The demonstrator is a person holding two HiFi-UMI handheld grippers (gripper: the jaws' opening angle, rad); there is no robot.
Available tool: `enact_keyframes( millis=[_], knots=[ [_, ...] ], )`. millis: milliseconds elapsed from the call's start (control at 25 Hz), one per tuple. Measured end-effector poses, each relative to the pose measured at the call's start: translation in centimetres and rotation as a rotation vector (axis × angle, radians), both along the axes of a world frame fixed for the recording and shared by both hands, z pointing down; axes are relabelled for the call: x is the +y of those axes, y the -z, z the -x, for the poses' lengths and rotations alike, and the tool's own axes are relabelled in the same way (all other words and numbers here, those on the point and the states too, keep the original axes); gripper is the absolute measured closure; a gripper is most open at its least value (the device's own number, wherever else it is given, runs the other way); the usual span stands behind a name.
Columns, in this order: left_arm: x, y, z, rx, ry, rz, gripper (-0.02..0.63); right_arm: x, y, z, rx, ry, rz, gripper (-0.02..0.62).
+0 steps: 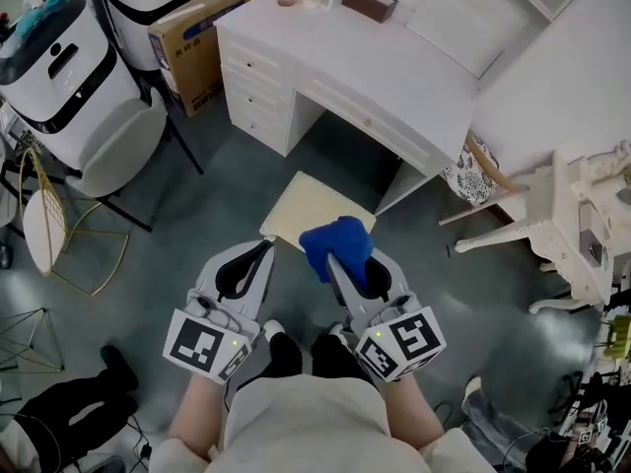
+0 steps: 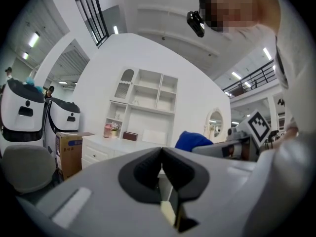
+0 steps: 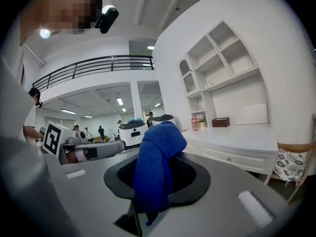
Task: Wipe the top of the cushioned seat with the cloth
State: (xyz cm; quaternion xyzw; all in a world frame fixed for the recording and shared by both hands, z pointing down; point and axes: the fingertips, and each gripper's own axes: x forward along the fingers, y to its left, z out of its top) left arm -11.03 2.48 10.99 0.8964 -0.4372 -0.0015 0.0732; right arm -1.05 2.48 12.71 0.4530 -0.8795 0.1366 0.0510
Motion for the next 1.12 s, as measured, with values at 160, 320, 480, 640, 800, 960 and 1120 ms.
enact_keyframes(
  millis=[160, 320, 480, 640, 800, 960, 1120],
  knots=[
    [-1.0, -0.1, -0.7, -0.003, -0.005, 0.012, 0.606, -1.2, -0.1, -0.4, -0.005, 0.002, 0.002, 0.479],
    [-1.9, -0.1, -1.0, -0.020, 0.029, 0.002, 0.606, -2.6, -0.4, -1.0, -0.009, 0.030, 0.006, 0.479],
    [-3.5, -0.2, -1.0, -0.023, 0.095, 0.005, 0.606, -4.6, -0.6, -1.1, -0.011, 0.087, 0.012, 0.479],
    [-5.5, -0.1, -1.5, -0.027, 0.171, 0.001, 0.606, -7.3, -0.5, -1.5, -0.009, 0.159, 0.012, 0.479],
    [-7.5, -0.2, -2.7, -0.021, 0.242, 0.003, 0.606, -10.2, -0.4, -2.4, 0.000, 0.238, 0.014, 0.479],
    [-9.1, -0.7, -3.7, -0.013, 0.325, 0.010, 0.606, -13.0, -0.8, -3.0, 0.010, 0.323, 0.020, 0.479],
    [-10.1, -1.2, -3.9, -0.004, 0.416, 0.020, 0.606, -15.0, -1.3, -3.1, 0.019, 0.407, 0.024, 0.479]
  ],
)
